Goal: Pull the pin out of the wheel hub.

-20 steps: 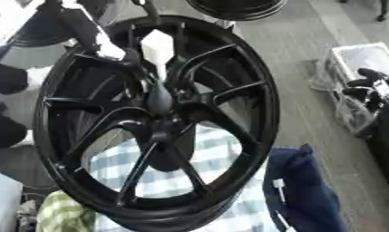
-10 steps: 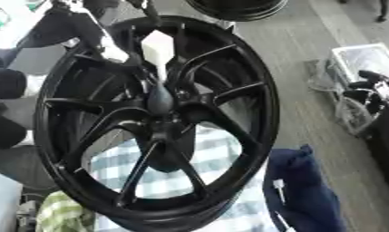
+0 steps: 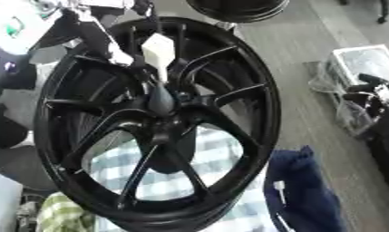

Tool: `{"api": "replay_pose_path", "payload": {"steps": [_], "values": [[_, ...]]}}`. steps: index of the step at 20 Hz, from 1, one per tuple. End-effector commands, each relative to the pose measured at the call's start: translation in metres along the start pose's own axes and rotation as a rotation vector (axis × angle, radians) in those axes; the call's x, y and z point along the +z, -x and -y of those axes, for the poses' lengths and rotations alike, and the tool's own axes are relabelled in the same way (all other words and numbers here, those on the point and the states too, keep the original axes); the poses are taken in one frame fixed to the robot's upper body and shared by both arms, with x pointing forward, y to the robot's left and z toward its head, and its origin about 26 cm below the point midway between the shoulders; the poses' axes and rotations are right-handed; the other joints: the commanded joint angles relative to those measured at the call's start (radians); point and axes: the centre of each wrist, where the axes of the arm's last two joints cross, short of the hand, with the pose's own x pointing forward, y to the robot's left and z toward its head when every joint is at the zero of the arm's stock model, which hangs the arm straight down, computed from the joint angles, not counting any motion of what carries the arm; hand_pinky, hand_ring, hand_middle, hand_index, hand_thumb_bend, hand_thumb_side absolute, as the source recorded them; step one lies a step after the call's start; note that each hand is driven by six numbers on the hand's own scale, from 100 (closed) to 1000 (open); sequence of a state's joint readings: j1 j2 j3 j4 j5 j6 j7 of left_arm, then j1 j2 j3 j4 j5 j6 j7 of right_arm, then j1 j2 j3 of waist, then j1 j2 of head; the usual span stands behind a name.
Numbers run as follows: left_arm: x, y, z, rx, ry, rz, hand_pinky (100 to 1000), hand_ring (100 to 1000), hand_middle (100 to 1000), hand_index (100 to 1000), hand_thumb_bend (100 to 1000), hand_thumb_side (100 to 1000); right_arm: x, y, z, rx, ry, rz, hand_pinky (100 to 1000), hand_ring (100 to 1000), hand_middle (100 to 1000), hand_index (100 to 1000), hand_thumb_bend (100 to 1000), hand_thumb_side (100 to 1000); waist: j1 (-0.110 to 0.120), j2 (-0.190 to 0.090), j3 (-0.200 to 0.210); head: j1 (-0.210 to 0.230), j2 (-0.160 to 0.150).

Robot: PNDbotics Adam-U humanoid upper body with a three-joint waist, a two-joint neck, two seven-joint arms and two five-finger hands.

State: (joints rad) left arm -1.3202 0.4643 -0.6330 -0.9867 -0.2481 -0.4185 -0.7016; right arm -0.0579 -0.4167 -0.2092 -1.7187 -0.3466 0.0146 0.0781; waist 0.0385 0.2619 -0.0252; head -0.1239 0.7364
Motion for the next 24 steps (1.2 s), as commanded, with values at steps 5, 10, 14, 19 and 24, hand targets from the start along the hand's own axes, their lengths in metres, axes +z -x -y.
{"api": "replay_pose_path", "payload": {"steps": [5, 10, 14, 19, 24], "values": [[0.002, -0.009, -0.014, -0.161, 0.185, 0.157, 921, 852, 725, 753, 303, 217, -0.003, -0.006, 0.004, 0.019, 0.003, 0.014, 953, 710, 646, 822, 100, 613, -0.003, -0.013, -0.001, 0.005, -0.013], [0.001, -0.01, -0.014, -0.149, 0.184, 0.158, 912, 832, 701, 719, 236, 165, -0.003, -0.005, 0.004, 0.018, 0.005, 0.012, 954, 710, 646, 822, 100, 615, -0.003, -0.013, -0.001, 0.007, -0.015], [0.002, -0.009, -0.015, -0.124, 0.173, 0.141, 896, 807, 655, 620, 130, 117, -0.003, -0.005, 0.004, 0.017, 0.005, 0.01, 954, 711, 646, 822, 100, 618, -0.003, -0.012, -0.001, 0.007, -0.015], [0.004, -0.01, -0.019, -0.092, 0.155, 0.115, 866, 774, 602, 486, 100, 100, -0.002, -0.005, 0.004, 0.017, 0.007, 0.009, 955, 711, 647, 822, 100, 622, -0.003, -0.012, -0.001, 0.006, -0.015], [0.007, -0.011, -0.026, -0.067, 0.128, 0.099, 850, 754, 576, 409, 100, 100, -0.002, -0.004, 0.004, 0.017, 0.006, 0.006, 956, 711, 647, 823, 100, 631, -0.003, -0.011, 0.0, 0.007, -0.015]]}}
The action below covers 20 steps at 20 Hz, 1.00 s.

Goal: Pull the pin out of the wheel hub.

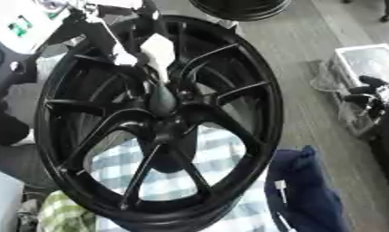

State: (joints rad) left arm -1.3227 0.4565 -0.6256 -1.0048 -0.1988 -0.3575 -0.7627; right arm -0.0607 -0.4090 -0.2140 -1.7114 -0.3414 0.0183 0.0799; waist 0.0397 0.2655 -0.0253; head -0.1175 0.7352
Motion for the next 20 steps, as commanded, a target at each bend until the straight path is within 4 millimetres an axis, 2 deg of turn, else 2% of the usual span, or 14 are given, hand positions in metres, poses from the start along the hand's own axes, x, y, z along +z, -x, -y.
{"api": "replay_pose_path", "payload": {"steps": [1, 8, 13, 16, 20], "values": [[0.011, -0.008, -0.024, -0.129, 0.092, 0.088, 848, 750, 570, 396, 100, 100, -0.002, -0.006, 0.004, 0.02, 0.0, 0.013, 956, 711, 648, 823, 100, 632, -0.004, -0.015, 0.0, 0.0, -0.013], [0.025, -0.014, -0.044, -0.127, 0.007, 0.081, 837, 734, 551, 356, 100, 100, -0.001, -0.006, 0.004, 0.019, -0.002, 0.012, 957, 712, 648, 823, 100, 643, -0.006, -0.016, 0.001, 0.0, -0.011], [0.044, -0.021, -0.062, -0.102, -0.092, 0.102, 835, 731, 544, 349, 100, 100, -0.001, -0.005, 0.004, 0.02, -0.002, 0.012, 958, 713, 649, 824, 100, 643, -0.008, -0.018, 0.005, -0.003, -0.008], [0.065, -0.025, -0.072, -0.095, -0.158, 0.096, 837, 731, 542, 347, 100, 100, 0.001, -0.005, 0.006, 0.022, 0.004, 0.012, 958, 713, 649, 824, 100, 642, -0.01, -0.021, 0.01, -0.005, -0.003], [0.112, -0.02, -0.077, -0.079, -0.242, 0.04, 840, 732, 539, 345, 100, 100, 0.003, -0.007, 0.011, 0.03, 0.024, 0.018, 959, 713, 650, 825, 100, 638, -0.011, -0.026, 0.027, -0.019, 0.009]]}}
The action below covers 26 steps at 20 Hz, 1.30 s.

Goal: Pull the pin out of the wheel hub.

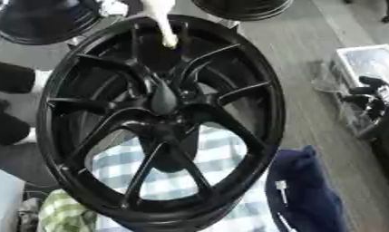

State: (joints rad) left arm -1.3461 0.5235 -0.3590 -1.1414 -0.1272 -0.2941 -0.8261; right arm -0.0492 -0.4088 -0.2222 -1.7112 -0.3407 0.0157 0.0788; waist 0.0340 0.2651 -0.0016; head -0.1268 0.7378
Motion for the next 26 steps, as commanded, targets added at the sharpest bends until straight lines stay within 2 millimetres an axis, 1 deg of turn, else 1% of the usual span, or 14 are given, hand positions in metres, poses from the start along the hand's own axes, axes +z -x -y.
{"api": "replay_pose_path", "payload": {"steps": [1, 6, 10, 15, 16, 19, 21, 23, 24, 25, 26], "values": [[0.047, -0.004, -0.026, -0.093, -0.003, -0.005, 841, 732, 538, 346, 100, 100, 0.0, -0.009, 0.009, 0.028, 0.019, 0.027, 959, 713, 650, 825, 100, 637, -0.006, -0.027, 0.008, -0.015, 0.009], [0.112, 0.0, -0.03, -0.084, -0.075, -0.097, 841, 730, 531, 344, 100, 100, 0.004, -0.012, 0.017, 0.04, 0.052, 0.037, 960, 714, 650, 825, 100, 629, -0.011, -0.037, 0.031, -0.032, 0.027], [0.164, 0.006, -0.02, -0.044, -0.114, -0.188, 840, 727, 528, 342, 100, 100, 0.008, -0.013, 0.022, 0.047, 0.076, 0.044, 961, 714, 651, 825, 100, 621, -0.017, -0.048, 0.053, -0.04, 0.032], [0.233, 0.018, 0.013, 0.047, -0.188, -0.343, 837, 721, 521, 339, 100, 100, 0.012, -0.017, 0.031, 0.056, 0.116, 0.066, 960, 714, 652, 826, 100, 612, -0.025, -0.056, 0.083, -0.048, 0.031], [0.243, 0.019, 0.019, 0.061, -0.207, -0.369, 836, 719, 520, 338, 100, 100, 0.013, -0.018, 0.032, 0.057, 0.124, 0.07, 961, 715, 652, 826, 100, 611, -0.026, -0.056, 0.087, -0.048, 0.031], [0.274, 0.027, 0.045, 0.127, -0.235, -0.469, 836, 719, 522, 343, 100, 100, 0.017, -0.019, 0.037, 0.062, 0.157, 0.078, 961, 714, 652, 826, 100, 611, -0.026, -0.056, 0.109, -0.056, 0.027], [0.287, 0.033, 0.063, 0.17, -0.237, -0.516, 838, 720, 526, 354, 100, 100, 0.019, -0.019, 0.04, 0.063, 0.176, 0.082, 961, 714, 651, 826, 100, 611, -0.025, -0.054, 0.122, -0.059, 0.023], [0.296, 0.038, 0.081, 0.21, -0.231, -0.555, 849, 734, 545, 402, 100, 100, 0.019, -0.02, 0.041, 0.062, 0.187, 0.085, 961, 714, 651, 826, 100, 609, -0.026, -0.054, 0.131, -0.062, 0.021], [0.299, 0.039, 0.089, 0.226, -0.223, -0.568, 862, 751, 573, 472, 100, 100, 0.019, -0.021, 0.041, 0.062, 0.188, 0.088, 961, 714, 651, 826, 100, 608, -0.027, -0.054, 0.134, -0.063, 0.02], [0.301, 0.041, 0.096, 0.238, -0.203, -0.577, 885, 791, 626, 654, 100, 100, 0.019, -0.022, 0.042, 0.062, 0.189, 0.092, 961, 714, 651, 825, 100, 606, -0.028, -0.054, 0.137, -0.063, 0.02], [0.301, 0.041, 0.1, 0.241, -0.184, -0.58, 890, 799, 638, 682, 109, 127, 0.019, -0.023, 0.042, 0.061, 0.19, 0.096, 961, 714, 651, 825, 100, 606, -0.028, -0.055, 0.138, -0.062, 0.021]]}}
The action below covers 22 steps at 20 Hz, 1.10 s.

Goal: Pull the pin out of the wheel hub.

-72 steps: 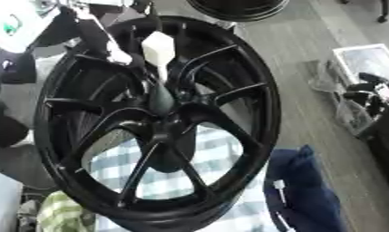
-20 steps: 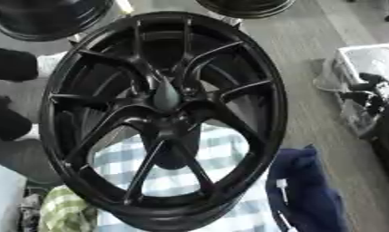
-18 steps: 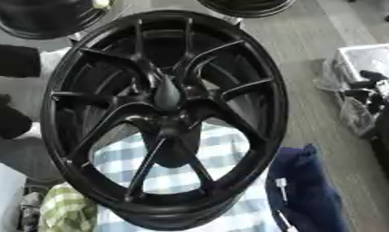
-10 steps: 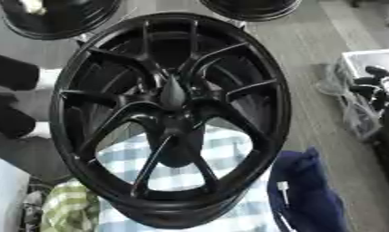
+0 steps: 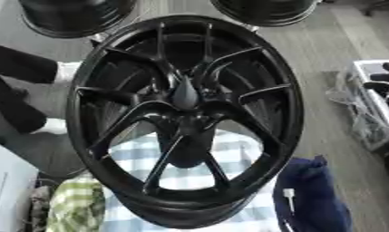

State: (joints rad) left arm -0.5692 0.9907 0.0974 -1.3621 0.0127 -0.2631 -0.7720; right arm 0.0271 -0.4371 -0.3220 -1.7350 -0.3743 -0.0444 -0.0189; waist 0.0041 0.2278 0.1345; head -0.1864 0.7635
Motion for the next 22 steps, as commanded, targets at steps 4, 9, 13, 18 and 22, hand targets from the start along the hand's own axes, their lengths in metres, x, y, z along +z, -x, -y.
{"api": "replay_pose_path", "payload": {"steps": [4, 9, 13, 18, 22], "values": [[0.015, 0.0, -0.004, -0.079, 0.02, -0.057, 942, 872, 748, 918, 491, 725, -0.007, -0.018, 0.006, 0.019, -0.004, 0.055, 961, 714, 651, 825, 100, 605, -0.001, -0.021, 0.0, -0.005, -0.002], [0.015, 0.002, -0.002, -0.088, 0.0, -0.067, 940, 874, 747, 953, 518, 790, -0.007, -0.018, 0.006, 0.016, -0.003, 0.054, 961, 713, 651, 825, 100, 607, 0.002, -0.025, -0.004, -0.006, -0.004], [0.013, 0.001, -0.002, -0.08, -0.019, -0.051, 933, 868, 739, 942, 469, 781, -0.007, -0.018, 0.006, 0.014, -0.004, 0.052, 962, 713, 650, 825, 100, 608, 0.005, -0.027, -0.003, -0.004, -0.006], [0.009, 0.001, 0.0, 0.094, -0.359, 0.04, 835, 772, 624, 794, 100, 708, -0.009, -0.019, 0.005, 0.006, -0.009, 0.056, 962, 713, 650, 825, 100, 607, 0.007, -0.028, -0.004, 0.004, -0.009], [-0.018, -0.012, 0.025, 0.418, -0.773, 0.122, 808, 780, 676, 794, 100, 718, -0.013, -0.022, 0.001, -0.011, -0.022, 0.065, 962, 714, 651, 825, 100, 597, 0.003, -0.03, -0.018, 0.021, -0.014]]}}
